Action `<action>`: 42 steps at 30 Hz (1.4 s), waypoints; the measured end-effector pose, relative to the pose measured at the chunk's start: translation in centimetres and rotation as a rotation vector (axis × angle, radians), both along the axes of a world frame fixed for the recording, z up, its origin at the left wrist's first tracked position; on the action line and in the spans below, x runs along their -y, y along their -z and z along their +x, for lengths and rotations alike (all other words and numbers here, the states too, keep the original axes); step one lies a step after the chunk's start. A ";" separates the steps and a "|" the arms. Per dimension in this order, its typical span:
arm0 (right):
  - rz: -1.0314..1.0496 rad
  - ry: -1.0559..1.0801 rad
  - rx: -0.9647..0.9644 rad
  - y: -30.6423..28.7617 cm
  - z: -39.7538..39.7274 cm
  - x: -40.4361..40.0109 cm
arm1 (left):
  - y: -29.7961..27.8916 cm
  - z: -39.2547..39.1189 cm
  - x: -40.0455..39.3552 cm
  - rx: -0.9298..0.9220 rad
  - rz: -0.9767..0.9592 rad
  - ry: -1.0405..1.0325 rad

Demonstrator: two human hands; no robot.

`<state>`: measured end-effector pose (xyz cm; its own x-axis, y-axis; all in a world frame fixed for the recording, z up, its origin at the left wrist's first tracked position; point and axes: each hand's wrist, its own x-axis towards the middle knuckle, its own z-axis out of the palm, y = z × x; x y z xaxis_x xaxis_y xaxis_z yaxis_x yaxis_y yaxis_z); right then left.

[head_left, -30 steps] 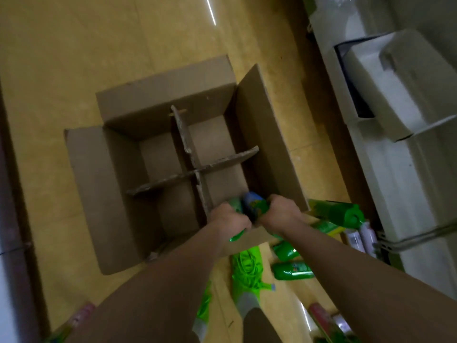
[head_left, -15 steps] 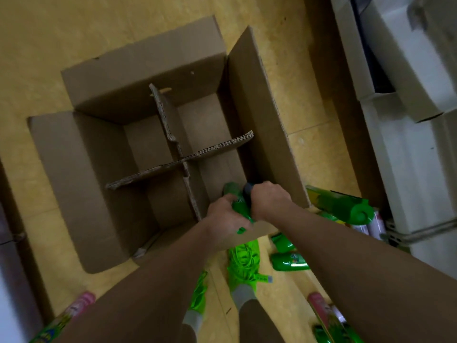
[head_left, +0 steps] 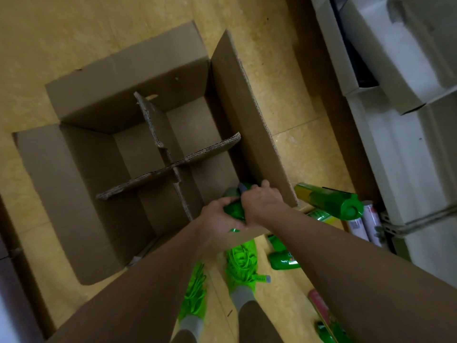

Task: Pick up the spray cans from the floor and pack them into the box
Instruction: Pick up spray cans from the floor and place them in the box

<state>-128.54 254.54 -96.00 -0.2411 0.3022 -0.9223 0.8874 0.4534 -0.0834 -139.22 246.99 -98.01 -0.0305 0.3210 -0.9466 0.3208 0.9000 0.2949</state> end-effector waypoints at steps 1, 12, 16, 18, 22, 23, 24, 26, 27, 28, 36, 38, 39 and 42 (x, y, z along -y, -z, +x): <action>-0.007 -0.014 0.006 0.0 0.0 -0.1 | 0.5 0.1 0.4 0.006 0.008 -0.013; 0.185 0.221 -0.115 -0.8 0.9 2.5 | -2.5 -0.3 -0.3 -0.026 -0.008 -0.033; 0.268 0.476 -0.144 -2.3 1.6 4.7 | -3.6 -0.6 -0.4 -0.081 0.096 -0.018; 0.304 0.539 -0.139 -3.4 2.0 5.5 | -4.4 -0.6 -0.4 -0.098 0.149 0.009; 0.398 0.710 -0.117 -5.3 3.5 7.7 | -6.4 0.2 0.0 -0.160 0.325 0.149; 0.425 0.771 -0.112 -5.6 3.9 8.4 | -6.9 0.6 0.3 -0.186 0.378 0.229; 0.448 0.837 -0.107 -6.0 4.4 9.1 | -7.3 1.1 0.5 -0.210 0.428 0.315; 0.479 0.950 -0.092 -6.6 5.7 10.8 | -7.9 2.4 1.1 -0.254 0.521 0.454; 0.489 0.991 -0.083 -6.9 6.3 11.8 | -8.3 3.1 1.5 -0.262 0.559 0.499; 0.497 1.034 -0.072 -7.1 7.1 12.8 | -8.6 4.0 2.0 -0.268 0.600 0.539; 0.488 1.428 0.050 -6.7 14.7 22.6 | -8.7 11.9 7.6 -0.216 0.733 0.903; 0.458 1.545 0.074 -5.9 16.4 24.7 | -8.1 13.8 8.9 -0.196 0.687 0.939; 0.441 1.614 0.074 -5.5 17.2 25.6 | -7.8 14.7 9.5 -0.187 0.659 0.936; 0.411 1.870 0.065 -3.8 19.5 27.7 | -6.7 17.3 10.9 -0.141 0.563 0.869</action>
<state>-109.00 226.82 -92.18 0.6293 0.2679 -0.7295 0.1928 -0.9632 -0.1874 -121.94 236.13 -91.27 0.3232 0.6791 -0.6591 0.8560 0.0871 0.5095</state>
